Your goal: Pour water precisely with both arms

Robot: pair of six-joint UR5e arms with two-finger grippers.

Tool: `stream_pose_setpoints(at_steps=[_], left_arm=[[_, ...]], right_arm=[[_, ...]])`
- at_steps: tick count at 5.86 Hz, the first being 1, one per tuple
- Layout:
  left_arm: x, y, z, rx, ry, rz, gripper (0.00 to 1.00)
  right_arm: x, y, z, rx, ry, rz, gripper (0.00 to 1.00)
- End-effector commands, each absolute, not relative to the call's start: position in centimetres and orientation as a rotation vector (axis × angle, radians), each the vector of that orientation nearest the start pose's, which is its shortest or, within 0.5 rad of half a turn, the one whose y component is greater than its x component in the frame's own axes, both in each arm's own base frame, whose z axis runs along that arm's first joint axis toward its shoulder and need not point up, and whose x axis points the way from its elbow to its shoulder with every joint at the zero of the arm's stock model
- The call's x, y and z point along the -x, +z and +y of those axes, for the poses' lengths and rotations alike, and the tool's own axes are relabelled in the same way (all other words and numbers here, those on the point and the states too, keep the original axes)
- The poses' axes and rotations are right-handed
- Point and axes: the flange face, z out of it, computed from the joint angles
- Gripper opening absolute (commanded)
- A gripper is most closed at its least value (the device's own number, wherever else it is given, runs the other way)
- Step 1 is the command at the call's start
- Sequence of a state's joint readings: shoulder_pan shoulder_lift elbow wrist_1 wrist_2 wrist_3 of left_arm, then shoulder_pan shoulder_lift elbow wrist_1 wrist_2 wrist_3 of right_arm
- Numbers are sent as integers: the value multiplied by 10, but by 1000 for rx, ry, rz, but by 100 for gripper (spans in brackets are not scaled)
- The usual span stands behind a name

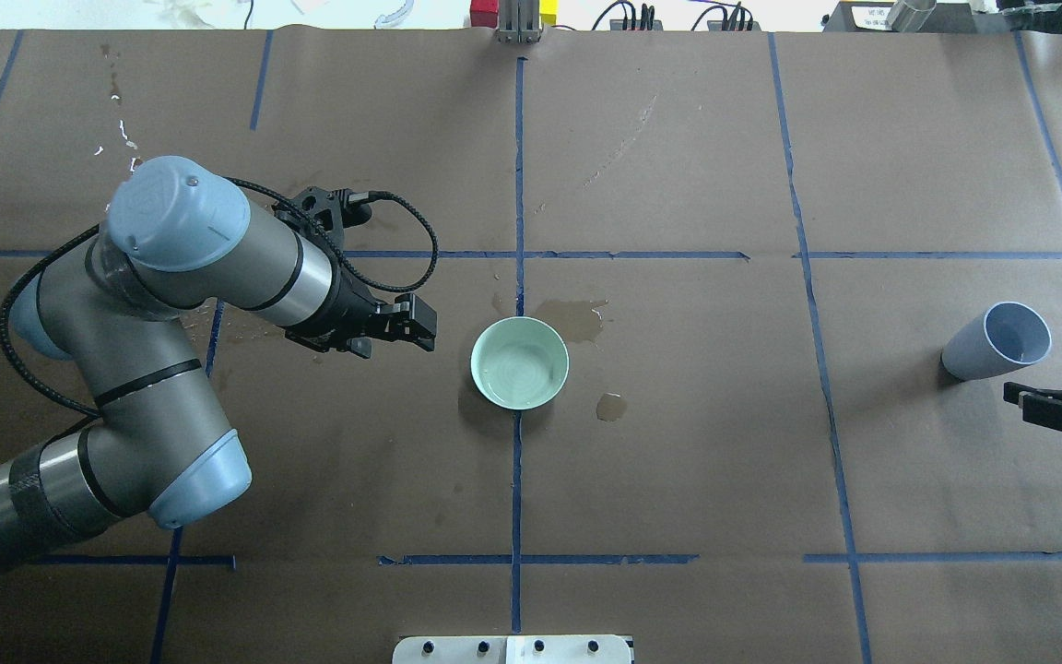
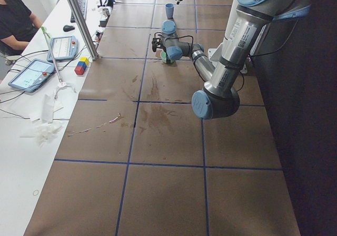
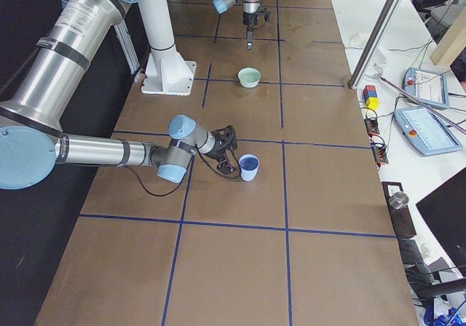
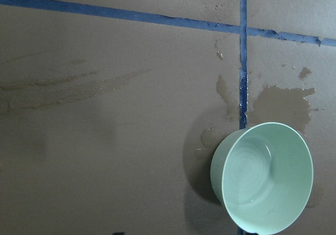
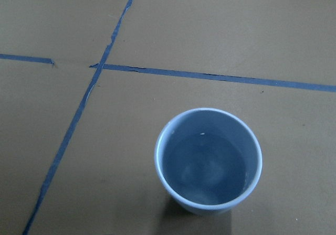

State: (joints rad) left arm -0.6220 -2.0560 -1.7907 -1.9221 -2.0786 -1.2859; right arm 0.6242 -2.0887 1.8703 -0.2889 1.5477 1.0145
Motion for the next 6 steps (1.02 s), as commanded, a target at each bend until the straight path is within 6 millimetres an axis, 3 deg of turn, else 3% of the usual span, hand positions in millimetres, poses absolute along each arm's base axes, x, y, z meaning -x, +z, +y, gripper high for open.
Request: stream_pose_setpoints(at_steps=[1,4,6], left_arm=[[-449,245,-437,-44,-47,1120,93],[-441,242,-442,-58,-58,1125,96],[-438,242,-444,-71,-68,1122,96]], right_arm=[[188,596,-274,-679,108,-792,100],[212,600,-262,-816,195,-738,100],[211,607,-261,-827,200,-720,99]])
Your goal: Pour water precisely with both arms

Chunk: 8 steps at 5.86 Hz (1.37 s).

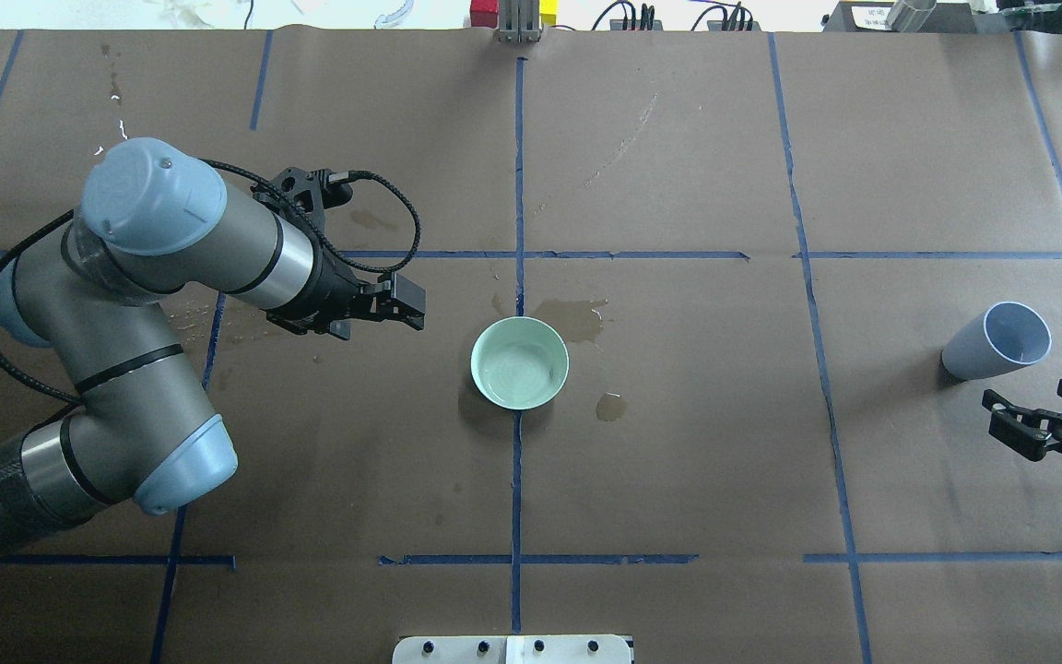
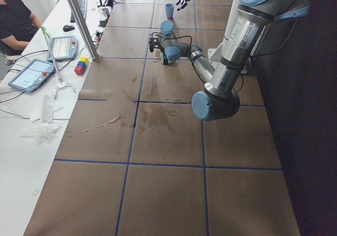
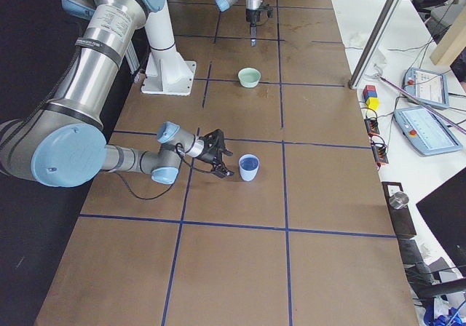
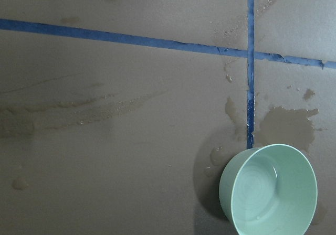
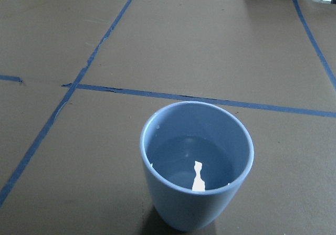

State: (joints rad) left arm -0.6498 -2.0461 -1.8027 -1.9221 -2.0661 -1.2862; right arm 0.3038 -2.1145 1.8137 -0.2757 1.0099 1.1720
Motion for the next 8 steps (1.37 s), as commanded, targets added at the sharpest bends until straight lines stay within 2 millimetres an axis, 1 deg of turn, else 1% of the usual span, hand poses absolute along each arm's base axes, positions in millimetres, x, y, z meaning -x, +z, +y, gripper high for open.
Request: stream_pose_setpoints(at_steps=[1,2,4,5,6,7,8], left_arm=[[-435,240,-443,-75,-69,1127,98],[-435,240,-443,-74,-69,1126,98],[-434,241,-443,-74,-71,1125,99],[-432,240,-444,-76,-73,1126,99],[-430,240,-446,-80,-77,1127,99],[-429,239,-446,-82,-77,1128,99],[-428,238,-445,-84,-77,1130,99]], right_arm=[[212,609,-261,-877,212,-691,99],[219,614,-253,-954,206,-651,100],[222,614,-252,-1022,227,-625,100],[227,625,-251,-1037,265,-623,100],[238,625,-254,-1063,321,-639,100],[240,624,-255,-1078,341,-641,100],[254,635,-260,-1125,367,-615,99]])
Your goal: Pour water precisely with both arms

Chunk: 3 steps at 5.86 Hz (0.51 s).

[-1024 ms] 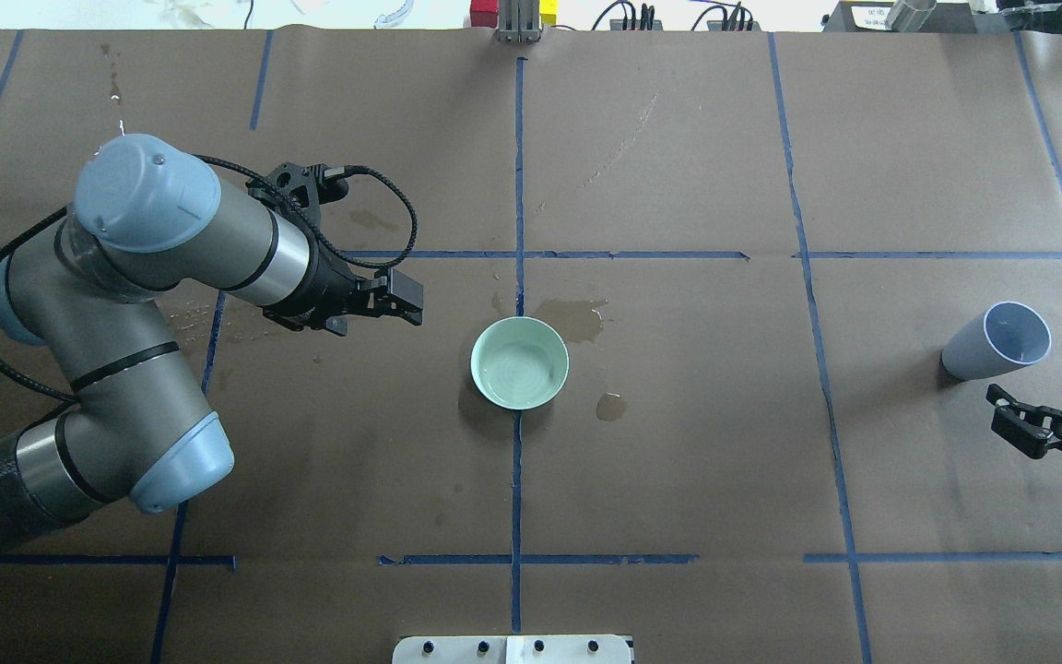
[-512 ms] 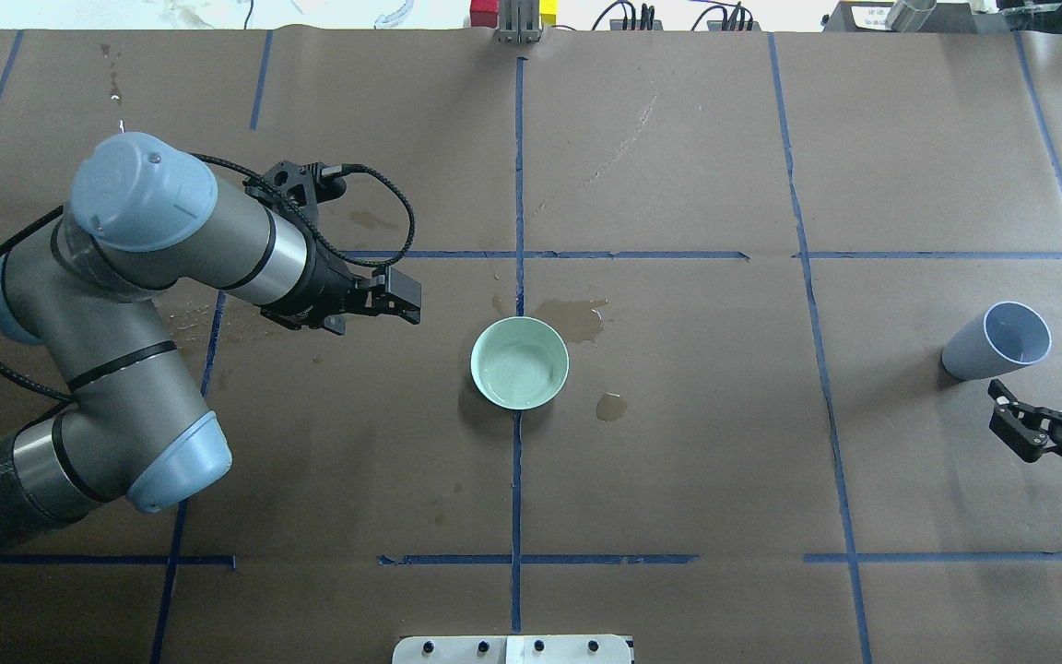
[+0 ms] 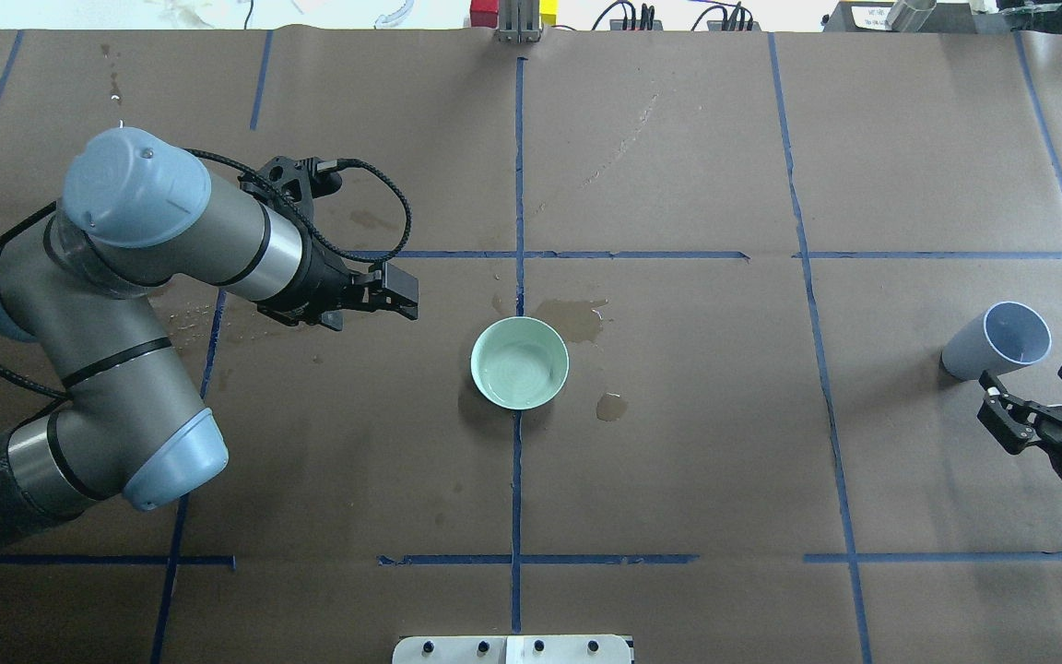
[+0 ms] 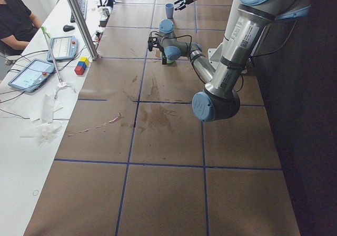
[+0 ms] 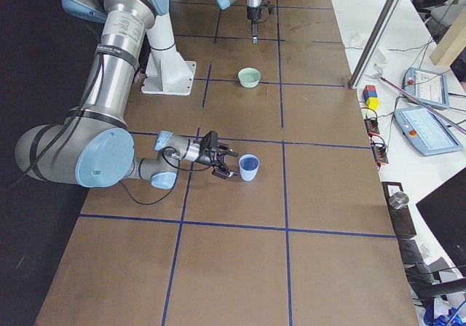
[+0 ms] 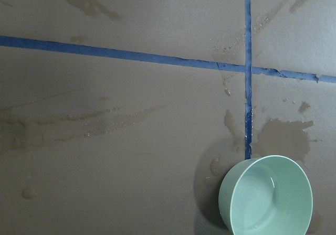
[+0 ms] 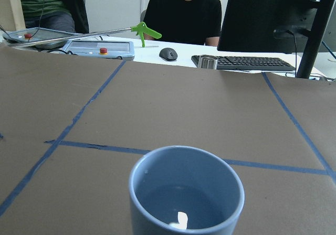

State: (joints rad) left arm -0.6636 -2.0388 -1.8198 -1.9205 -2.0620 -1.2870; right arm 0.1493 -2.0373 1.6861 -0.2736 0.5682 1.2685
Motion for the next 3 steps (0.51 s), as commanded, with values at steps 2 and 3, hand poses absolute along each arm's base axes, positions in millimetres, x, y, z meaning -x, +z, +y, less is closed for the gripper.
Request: stream_pose_setpoints(at_steps=[2,3], left_arm=[[-419,243,-443,-86,-82,1129,99],[-418,243,-441,-87,-82,1130,99]], right_arm=[[269,635,-263,-1148,412,-661,99],[272,648,-264,-1154,406,-640,99]])
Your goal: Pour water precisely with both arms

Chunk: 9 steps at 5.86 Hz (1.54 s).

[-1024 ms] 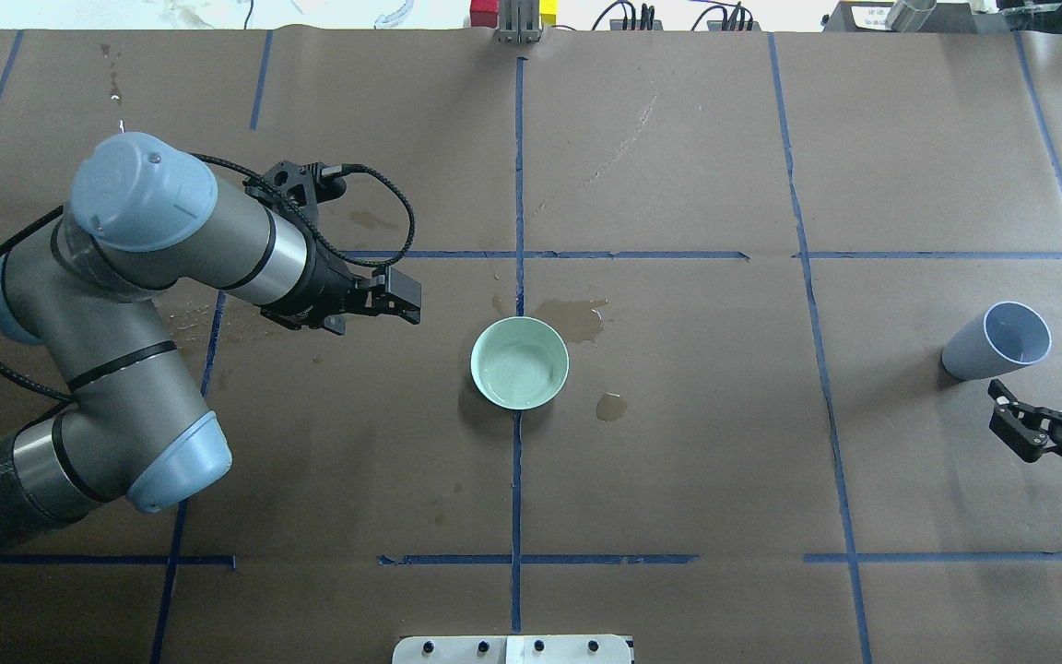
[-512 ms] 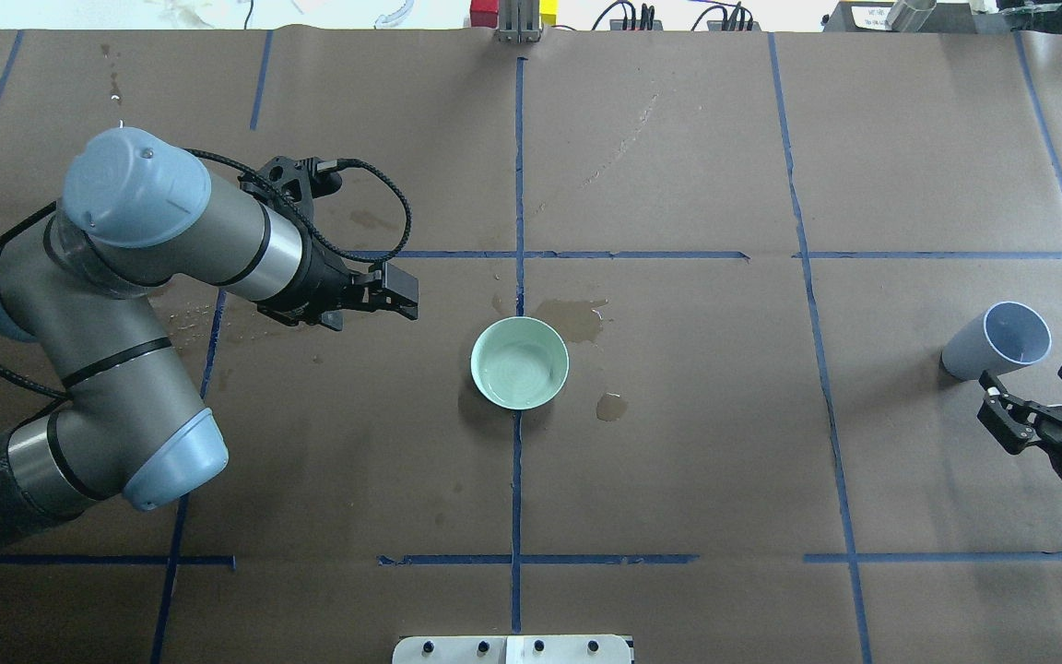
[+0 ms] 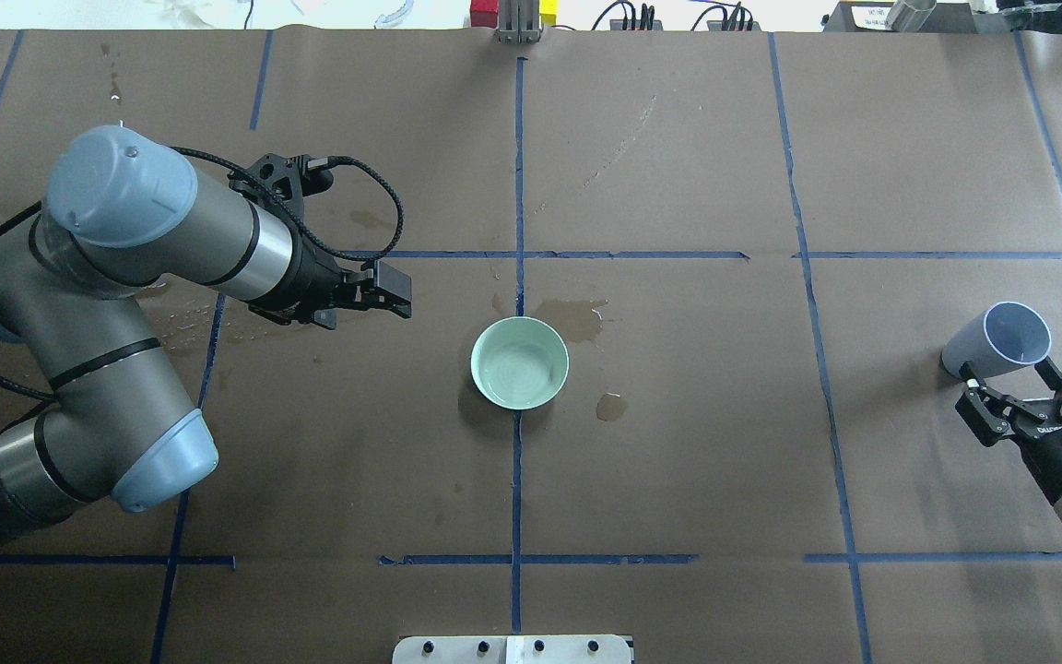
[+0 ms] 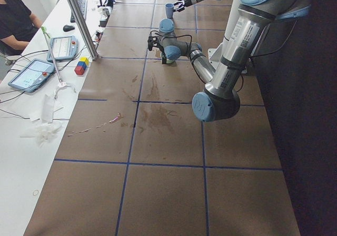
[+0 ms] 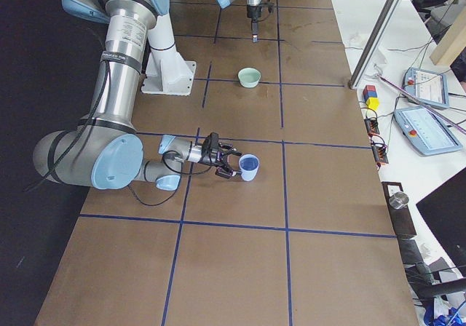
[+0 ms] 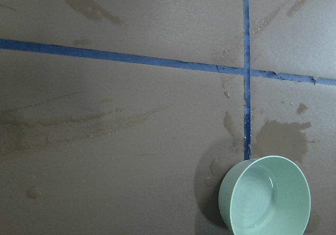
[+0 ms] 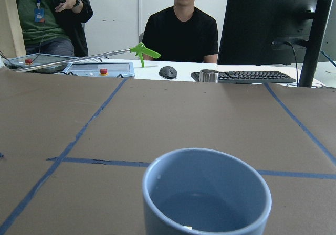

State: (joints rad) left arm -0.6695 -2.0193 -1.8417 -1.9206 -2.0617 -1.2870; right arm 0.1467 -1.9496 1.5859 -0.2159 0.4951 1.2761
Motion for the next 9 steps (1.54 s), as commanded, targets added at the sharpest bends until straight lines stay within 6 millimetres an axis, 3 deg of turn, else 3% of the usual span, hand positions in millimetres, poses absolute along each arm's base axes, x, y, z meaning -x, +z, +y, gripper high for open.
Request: stream_pose_setpoints(at_steps=[1,4,9], left_arm=[[-416,243,-443,-89,-85,1130,99],[-416,245,-443,-87,-86,1127,99],[-416,248,-444,-91,-91,1120,99]], right_arm=[[271,650,-264,-1156,411,-646,99],[288,654,-266,-1155,406,-650,99],[285,654,-270,-1157,412,-645,99]])
